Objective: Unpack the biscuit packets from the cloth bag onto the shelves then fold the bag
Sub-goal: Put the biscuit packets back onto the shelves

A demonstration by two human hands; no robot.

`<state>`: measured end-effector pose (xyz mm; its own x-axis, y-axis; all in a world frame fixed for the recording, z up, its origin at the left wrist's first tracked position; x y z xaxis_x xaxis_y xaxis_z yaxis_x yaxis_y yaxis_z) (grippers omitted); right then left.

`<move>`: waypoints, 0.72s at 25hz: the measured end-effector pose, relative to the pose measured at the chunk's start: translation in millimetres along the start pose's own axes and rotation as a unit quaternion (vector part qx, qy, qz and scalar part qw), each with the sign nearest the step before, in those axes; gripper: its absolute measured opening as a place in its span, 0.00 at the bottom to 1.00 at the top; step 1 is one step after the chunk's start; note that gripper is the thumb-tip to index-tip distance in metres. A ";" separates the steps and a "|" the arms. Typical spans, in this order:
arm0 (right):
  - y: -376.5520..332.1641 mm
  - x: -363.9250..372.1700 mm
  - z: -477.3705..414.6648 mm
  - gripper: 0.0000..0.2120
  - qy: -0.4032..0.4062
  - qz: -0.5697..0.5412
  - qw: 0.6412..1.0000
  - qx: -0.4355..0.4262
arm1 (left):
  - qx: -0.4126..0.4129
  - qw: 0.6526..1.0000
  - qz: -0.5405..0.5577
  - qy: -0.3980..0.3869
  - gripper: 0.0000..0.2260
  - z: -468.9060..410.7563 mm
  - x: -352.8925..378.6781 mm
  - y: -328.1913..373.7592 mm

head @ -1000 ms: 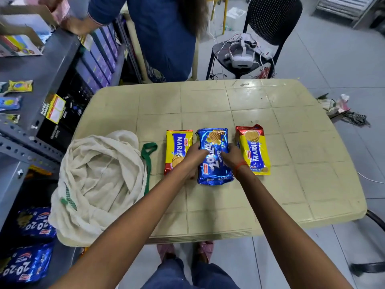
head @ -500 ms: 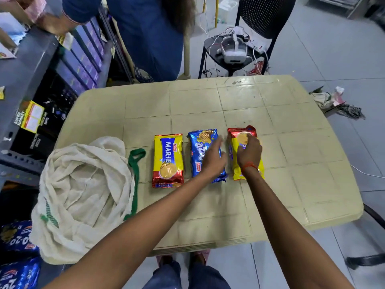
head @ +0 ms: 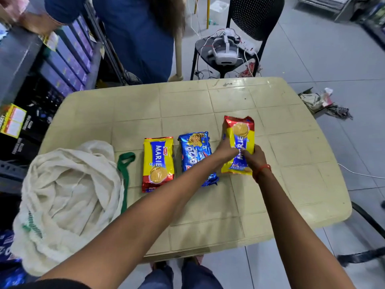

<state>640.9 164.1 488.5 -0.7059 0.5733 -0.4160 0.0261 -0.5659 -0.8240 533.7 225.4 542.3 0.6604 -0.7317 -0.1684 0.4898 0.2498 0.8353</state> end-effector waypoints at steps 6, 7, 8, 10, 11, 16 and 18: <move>-84.4 63.0 48.6 0.18 -0.069 0.020 0.989 -0.131 | 0.036 0.987 0.081 0.131 0.17 60.2 -95.9 -6.5; -88.2 82.0 59.4 0.17 -0.092 0.038 0.985 -0.143 | 0.028 0.984 0.085 0.151 0.16 73.6 -114.6 -16.4; -88.4 101.7 72.2 0.17 -0.119 0.059 0.980 -0.147 | 0.014 0.982 0.086 0.170 0.16 84.0 -132.8 -30.4; -77.4 139.5 95.0 0.18 -0.175 0.102 0.968 -0.145 | -0.024 0.976 0.078 0.200 0.15 97.4 -162.2 -64.3; -69.7 156.7 104.4 0.20 -0.201 0.112 0.964 -0.135 | -0.042 0.975 0.076 0.204 0.15 102.1 -172.2 -79.2; -52.4 186.5 117.9 0.23 -0.207 0.166 0.962 -0.069 | -0.081 0.978 0.071 0.177 0.17 99.9 -183.4 -112.7; -52.6 185.6 121.8 0.22 -0.208 0.165 0.962 -0.060 | -0.081 0.979 0.077 0.170 0.18 98.5 -185.2 -116.9</move>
<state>422.3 228.1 501.5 -0.8664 0.0729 -0.4940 0.3621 -0.5895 -0.7220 298.1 269.2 527.4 0.8714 -0.4313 -0.2340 0.4351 0.4588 0.7747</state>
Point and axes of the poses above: each hand's wrist, its own z-axis away from the middle knuckle, its own x-axis out of the palm, y = z × x, the point moved 2 cm from there along -z, towards the middle knuckle, and after that the axes turned 1 degree about -z, right-handed, at the moved point
